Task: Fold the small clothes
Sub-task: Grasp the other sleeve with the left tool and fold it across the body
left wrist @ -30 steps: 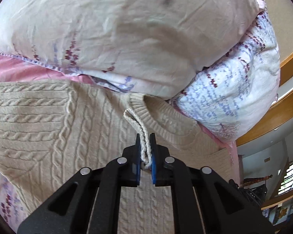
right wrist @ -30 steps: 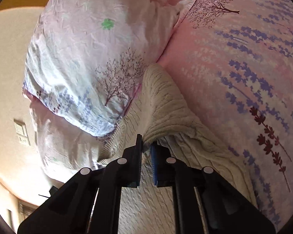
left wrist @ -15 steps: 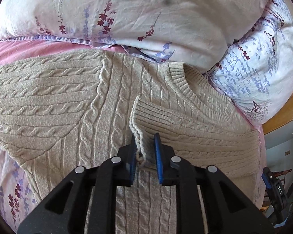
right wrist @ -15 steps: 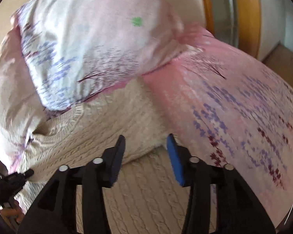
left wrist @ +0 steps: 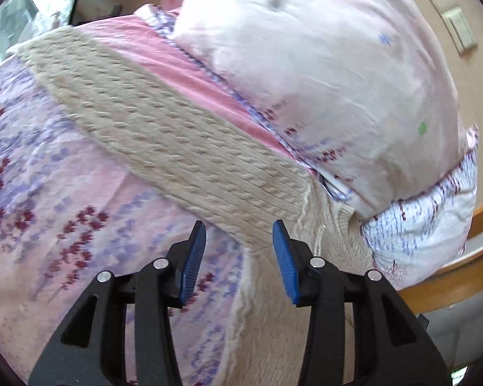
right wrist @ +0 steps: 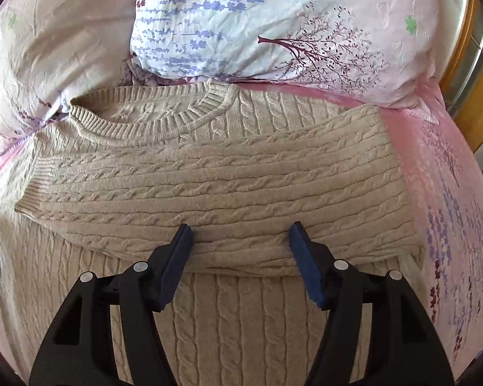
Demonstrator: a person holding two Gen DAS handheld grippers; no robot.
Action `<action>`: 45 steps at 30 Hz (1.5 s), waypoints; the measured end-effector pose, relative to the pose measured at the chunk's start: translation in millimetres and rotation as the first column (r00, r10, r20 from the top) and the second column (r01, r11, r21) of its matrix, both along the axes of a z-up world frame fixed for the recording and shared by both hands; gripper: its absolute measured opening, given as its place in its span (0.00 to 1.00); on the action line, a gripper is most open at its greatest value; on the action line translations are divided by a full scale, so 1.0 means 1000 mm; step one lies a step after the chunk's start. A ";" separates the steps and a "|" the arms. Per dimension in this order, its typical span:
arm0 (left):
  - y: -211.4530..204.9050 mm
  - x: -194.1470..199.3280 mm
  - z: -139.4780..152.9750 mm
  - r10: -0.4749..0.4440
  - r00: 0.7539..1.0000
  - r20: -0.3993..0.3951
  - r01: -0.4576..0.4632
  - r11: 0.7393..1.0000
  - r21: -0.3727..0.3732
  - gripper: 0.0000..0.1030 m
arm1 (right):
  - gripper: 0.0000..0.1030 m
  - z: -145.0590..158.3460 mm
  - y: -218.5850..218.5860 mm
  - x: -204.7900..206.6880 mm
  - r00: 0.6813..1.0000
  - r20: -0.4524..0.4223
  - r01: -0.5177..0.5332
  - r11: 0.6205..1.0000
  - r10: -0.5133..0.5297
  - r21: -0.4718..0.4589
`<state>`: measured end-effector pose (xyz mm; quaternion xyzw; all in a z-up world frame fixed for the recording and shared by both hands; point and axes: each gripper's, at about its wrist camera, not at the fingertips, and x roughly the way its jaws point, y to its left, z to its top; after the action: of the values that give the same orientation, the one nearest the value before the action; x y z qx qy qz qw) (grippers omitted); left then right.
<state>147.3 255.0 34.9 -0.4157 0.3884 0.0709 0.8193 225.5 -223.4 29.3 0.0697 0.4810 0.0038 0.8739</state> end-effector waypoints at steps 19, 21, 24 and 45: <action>0.112 -0.011 -0.078 0.492 0.869 -0.054 -0.441 0.718 -0.539 0.15 | 0.66 0.015 -0.020 -0.034 0.997 0.007 0.080 0.987 -0.082 0.137; 0.115 -0.013 -0.087 0.537 0.841 -0.071 -0.469 0.657 -0.591 0.09 | 0.66 0.016 -0.021 -0.037 0.996 0.008 0.083 0.987 -0.085 0.140; 0.110 -0.012 -0.085 0.571 0.818 -0.062 -0.474 0.610 -0.636 0.07 | 0.66 0.017 -0.024 -0.043 0.996 0.010 0.089 0.985 -0.092 0.149; -0.148 0.056 -0.065 0.122 0.987 0.105 -0.008 0.692 -0.722 0.07 | 0.66 0.017 -0.059 -0.061 0.989 0.003 0.145 0.969 -0.148 0.199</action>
<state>203.0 107.1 -29.9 -0.7204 0.3097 -0.0879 0.6143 164.8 -282.2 46.0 0.1917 0.4641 -0.0123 0.8647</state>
